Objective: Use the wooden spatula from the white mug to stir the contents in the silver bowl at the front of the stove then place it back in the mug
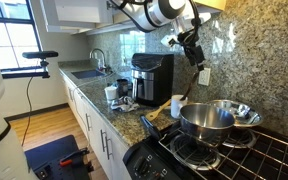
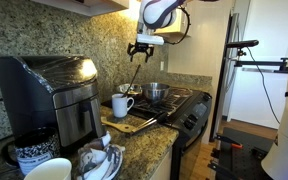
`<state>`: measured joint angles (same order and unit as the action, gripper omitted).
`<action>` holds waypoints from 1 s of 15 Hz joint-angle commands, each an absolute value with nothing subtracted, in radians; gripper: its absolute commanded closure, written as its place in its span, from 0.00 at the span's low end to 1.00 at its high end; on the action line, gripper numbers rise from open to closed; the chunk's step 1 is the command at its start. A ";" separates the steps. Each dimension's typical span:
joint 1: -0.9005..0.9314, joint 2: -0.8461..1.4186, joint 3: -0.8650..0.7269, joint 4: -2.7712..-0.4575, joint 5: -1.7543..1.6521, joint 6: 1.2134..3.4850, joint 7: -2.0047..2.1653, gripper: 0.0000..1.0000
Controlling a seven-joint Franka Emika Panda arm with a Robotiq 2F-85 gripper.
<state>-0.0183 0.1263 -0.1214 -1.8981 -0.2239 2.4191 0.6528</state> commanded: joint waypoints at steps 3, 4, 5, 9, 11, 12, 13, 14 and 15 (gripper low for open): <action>-0.039 0.104 -0.132 -1.815 -0.262 2.228 0.599 0.00; -0.046 0.099 -0.131 -1.809 -0.247 2.193 0.571 0.00; -0.052 0.094 -0.131 -1.807 -0.240 2.173 0.552 0.00; -0.077 0.068 -0.136 -1.817 -0.225 2.099 0.504 0.00; -0.087 0.060 -0.136 -1.829 -0.216 2.076 0.486 0.00; -0.091 0.059 -0.136 -1.833 -0.214 2.066 0.483 0.00; -0.095 0.059 -0.136 -1.840 -0.208 2.062 0.471 0.00; -0.097 0.060 -0.136 -1.845 -0.210 2.059 0.473 0.00; -0.099 0.061 -0.136 -1.852 -0.204 2.058 0.467 0.00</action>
<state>-0.0920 0.0847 -0.1348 -1.8212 -0.2308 2.0819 0.5044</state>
